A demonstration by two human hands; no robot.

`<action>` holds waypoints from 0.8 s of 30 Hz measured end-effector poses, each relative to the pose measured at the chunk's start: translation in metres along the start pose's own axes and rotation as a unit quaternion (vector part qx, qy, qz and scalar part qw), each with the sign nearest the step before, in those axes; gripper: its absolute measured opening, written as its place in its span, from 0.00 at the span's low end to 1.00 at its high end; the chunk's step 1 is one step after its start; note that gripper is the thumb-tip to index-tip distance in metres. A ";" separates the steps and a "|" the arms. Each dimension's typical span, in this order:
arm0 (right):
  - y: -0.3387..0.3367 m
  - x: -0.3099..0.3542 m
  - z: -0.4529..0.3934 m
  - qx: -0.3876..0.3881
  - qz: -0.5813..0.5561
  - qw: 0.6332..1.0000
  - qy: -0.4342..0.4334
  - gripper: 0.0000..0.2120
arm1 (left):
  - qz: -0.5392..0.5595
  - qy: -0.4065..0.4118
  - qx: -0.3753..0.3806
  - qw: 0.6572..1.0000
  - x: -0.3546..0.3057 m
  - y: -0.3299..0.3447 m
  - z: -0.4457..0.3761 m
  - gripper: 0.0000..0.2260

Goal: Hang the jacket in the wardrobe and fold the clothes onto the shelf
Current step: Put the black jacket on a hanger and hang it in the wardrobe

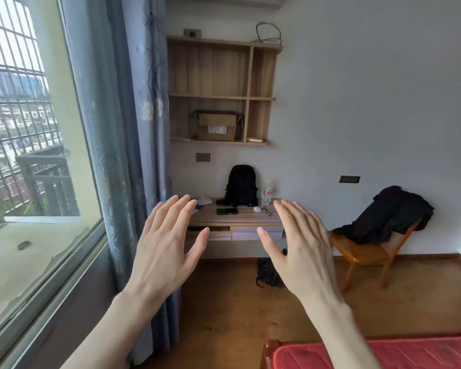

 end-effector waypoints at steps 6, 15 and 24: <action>0.067 -0.028 -0.039 0.008 0.009 1.000 0.009 0.33 | 0.009 0.015 0.006 1.000 0.028 0.066 -0.046 0.26; 0.179 -0.065 -0.117 0.015 0.033 0.999 0.025 0.33 | 0.047 0.045 0.019 0.998 0.086 0.184 -0.147 0.26; 0.286 -0.114 -0.208 -0.001 0.101 0.990 0.094 0.32 | 0.092 0.094 0.024 0.991 0.144 0.304 -0.267 0.26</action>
Point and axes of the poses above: each hand's wrist, its own z-axis away from the middle knuckle, its own y-axis out of the palm, x = y × z, the point moved 1 cm from there along -z, towards the middle knuckle, and after that the axes turned 1 degree about x, right-handed, at the moved point
